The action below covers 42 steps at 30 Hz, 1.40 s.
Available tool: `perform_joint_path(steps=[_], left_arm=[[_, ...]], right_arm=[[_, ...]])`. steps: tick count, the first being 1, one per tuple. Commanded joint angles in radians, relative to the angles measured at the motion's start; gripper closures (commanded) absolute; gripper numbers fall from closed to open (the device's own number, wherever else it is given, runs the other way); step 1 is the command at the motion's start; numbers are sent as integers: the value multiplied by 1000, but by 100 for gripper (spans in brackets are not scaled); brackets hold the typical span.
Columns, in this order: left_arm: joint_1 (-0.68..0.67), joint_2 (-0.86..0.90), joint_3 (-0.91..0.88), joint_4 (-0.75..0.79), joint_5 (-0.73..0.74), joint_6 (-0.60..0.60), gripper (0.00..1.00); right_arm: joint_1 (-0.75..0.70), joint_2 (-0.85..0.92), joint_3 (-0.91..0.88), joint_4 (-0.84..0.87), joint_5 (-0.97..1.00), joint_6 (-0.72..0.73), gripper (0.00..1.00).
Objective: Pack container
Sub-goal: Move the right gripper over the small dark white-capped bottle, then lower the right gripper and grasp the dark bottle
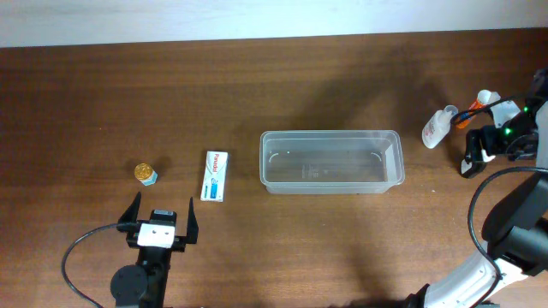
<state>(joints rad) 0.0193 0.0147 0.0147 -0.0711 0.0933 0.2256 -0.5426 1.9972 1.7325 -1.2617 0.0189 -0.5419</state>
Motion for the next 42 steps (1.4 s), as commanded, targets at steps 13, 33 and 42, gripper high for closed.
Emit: perform_joint_path(steps=[13, 33, 42], left_arm=[[4, -9, -6, -2, -8, 15, 1], [4, -9, -6, -2, -8, 15, 0], [4, -9, -6, -2, -8, 15, 0]], right_arm=[[-3, 7, -127, 129, -38, 8, 5], [-61, 8, -184, 198, -124, 53, 14], [-59, 9, -185, 242, -159, 53, 19]])
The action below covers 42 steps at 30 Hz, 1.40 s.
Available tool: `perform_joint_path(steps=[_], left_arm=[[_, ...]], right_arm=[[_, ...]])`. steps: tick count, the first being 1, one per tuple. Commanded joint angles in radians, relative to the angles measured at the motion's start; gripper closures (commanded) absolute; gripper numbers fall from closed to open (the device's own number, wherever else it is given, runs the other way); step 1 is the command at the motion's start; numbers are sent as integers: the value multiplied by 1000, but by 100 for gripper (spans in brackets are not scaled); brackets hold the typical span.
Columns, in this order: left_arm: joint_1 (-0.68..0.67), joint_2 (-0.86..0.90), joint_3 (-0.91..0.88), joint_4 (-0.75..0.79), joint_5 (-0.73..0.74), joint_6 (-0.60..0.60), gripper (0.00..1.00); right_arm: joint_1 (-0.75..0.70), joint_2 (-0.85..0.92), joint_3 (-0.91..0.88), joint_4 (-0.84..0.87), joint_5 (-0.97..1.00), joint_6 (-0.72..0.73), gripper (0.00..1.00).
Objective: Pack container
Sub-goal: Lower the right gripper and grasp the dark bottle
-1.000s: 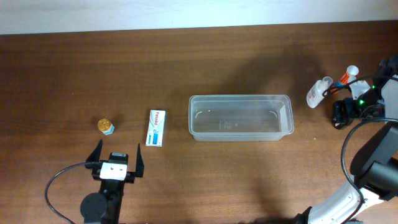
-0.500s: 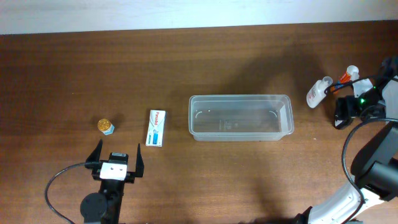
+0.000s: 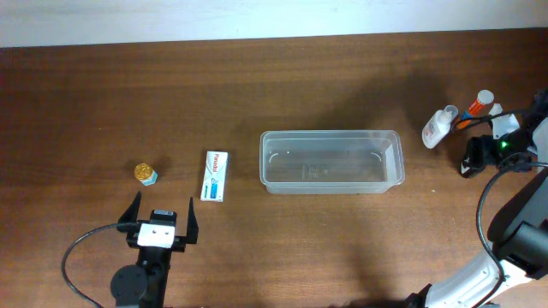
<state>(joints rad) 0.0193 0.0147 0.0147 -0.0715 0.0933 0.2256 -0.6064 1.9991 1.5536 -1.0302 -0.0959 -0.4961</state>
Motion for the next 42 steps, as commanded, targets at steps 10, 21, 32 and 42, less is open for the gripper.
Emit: perform_joint_path(steps=[10, 21, 32, 42], left_arm=[[4, -9, -6, -1, -8, 15, 1], [4, -9, -6, -1, -8, 15, 1], [4, -9, -6, -1, -8, 15, 1], [4, -9, -6, -1, -8, 15, 1]], right_arm=[[5, 7, -6, 33, -44, 34, 33], [5, 19, -6, 39, -55, 65, 45], [5, 85, -5, 41, -58, 79, 48], [5, 84, 4, 35, -58, 87, 59]])
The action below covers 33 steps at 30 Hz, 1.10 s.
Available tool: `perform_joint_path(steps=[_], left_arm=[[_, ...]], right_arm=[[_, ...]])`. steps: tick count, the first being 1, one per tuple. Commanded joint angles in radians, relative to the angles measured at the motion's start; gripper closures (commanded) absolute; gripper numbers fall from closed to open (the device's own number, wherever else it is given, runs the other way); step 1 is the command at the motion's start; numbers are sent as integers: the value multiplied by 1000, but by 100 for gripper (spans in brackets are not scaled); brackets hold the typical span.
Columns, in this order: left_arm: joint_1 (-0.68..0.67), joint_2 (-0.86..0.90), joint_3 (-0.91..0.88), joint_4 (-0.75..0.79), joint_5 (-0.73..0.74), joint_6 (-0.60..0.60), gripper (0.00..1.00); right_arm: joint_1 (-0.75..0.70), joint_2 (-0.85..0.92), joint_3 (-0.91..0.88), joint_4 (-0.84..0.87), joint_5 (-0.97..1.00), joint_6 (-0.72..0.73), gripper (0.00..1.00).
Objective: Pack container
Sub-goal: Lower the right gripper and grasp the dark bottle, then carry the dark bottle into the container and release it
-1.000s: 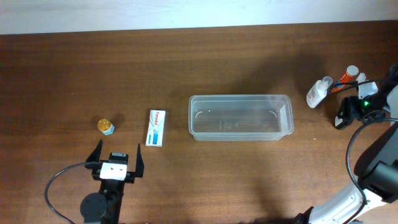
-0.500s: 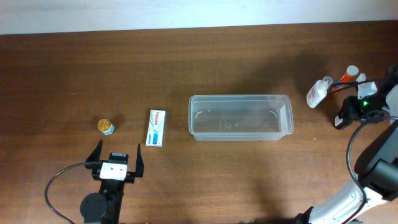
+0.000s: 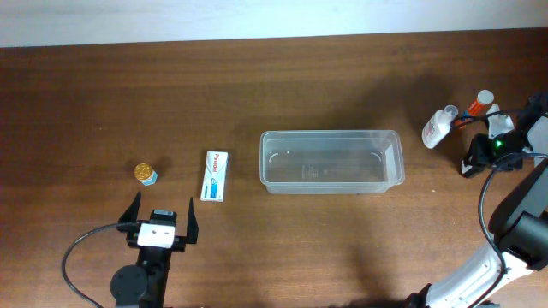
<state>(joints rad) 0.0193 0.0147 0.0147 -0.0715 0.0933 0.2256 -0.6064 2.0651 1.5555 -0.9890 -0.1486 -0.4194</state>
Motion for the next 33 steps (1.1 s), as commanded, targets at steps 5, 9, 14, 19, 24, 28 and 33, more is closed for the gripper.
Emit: perform_joint_path(steps=[5, 9, 14, 19, 24, 28, 33], left_arm=[[4, -9, -6, -1, -8, 15, 1], [4, -9, -6, -1, -8, 15, 1], [4, -9, -6, -1, -8, 15, 1], [4, -9, -6, -1, -8, 15, 1], [4, -9, -6, -1, -8, 15, 1], [4, -9, -6, -1, -8, 15, 1], [4, -9, -6, -1, -8, 15, 1]], right_arm=[[5, 18, 79, -79, -5, 10, 68], [5, 17, 168, -163, -5, 10, 71], [5, 17, 309, -305, -6, 11, 74], [5, 17, 485, -476, -6, 40, 78], [5, 16, 693, -655, -36, 63, 78], [7, -10, 839, -710, -130, 165, 78], [49, -111, 866, -710, -195, 182, 79]])
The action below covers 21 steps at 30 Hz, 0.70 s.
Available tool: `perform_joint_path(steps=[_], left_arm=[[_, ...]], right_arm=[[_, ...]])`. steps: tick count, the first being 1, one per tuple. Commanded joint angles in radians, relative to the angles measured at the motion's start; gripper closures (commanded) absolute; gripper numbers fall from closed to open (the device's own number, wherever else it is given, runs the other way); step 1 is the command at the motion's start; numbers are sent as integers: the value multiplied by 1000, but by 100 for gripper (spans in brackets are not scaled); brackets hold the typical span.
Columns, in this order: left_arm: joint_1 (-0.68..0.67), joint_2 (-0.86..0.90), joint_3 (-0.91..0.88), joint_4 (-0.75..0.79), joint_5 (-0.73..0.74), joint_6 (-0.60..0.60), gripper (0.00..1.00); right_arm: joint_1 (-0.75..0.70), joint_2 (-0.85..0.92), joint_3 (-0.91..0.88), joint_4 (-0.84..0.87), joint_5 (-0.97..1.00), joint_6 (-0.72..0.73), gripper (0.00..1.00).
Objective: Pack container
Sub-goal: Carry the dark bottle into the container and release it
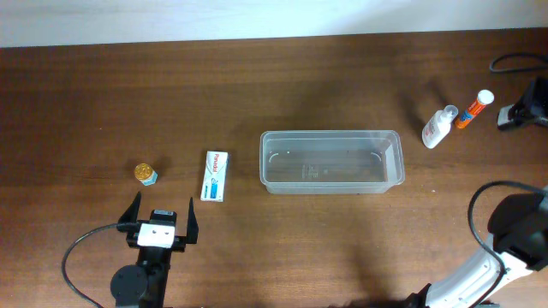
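Observation:
A clear plastic container [401, 162] lies open at the table's middle, with nothing in it. To its left are a white and blue box [215, 175] and a small gold-topped jar [145, 174]. Off its right end lie a small white bottle [437, 129] and an orange tube with a white cap [475, 108]. My left gripper [163, 202] rests open near the front edge, just below the box and apart from it. My right gripper [516, 115] shows only as a dark piece at the far right edge, right of the tube, its fingers unclear.
A black cable [510, 60] curls at the back right corner. The right arm's base and cable [514, 231] occupy the front right. The left arm's cable [86, 248] loops at the front left.
The right gripper has moved from just in front of the tube and bottle back to the far right edge. The orange tube now shows in full. The left arm has not moved.
At first the right gripper hung over the orange tube beside the white bottle. At the two later moments it stood slightly nearer the front, right of the bottle. Now it is at the table's right edge. Bottle, tube, box and jar lie where they were.

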<state>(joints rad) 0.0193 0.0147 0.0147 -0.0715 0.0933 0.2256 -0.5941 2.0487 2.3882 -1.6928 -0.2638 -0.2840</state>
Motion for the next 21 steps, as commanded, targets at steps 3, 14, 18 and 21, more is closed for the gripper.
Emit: perform_joint_path(steps=[3, 14, 18, 21], left_arm=[[4, -9, -6, -1, -8, 15, 1], [4, -9, -6, -1, -8, 15, 1], [4, -9, -6, -1, -8, 15, 0], [4, -9, -6, -1, -8, 15, 1]], right_arm=[[103, -169, 23, -6, -80, 96, 80], [481, -331, -131, -6, 66, 158, 80], [569, -323, -255, -1, 66, 171, 80], [601, -320, -373, 61, 66, 211, 80]])
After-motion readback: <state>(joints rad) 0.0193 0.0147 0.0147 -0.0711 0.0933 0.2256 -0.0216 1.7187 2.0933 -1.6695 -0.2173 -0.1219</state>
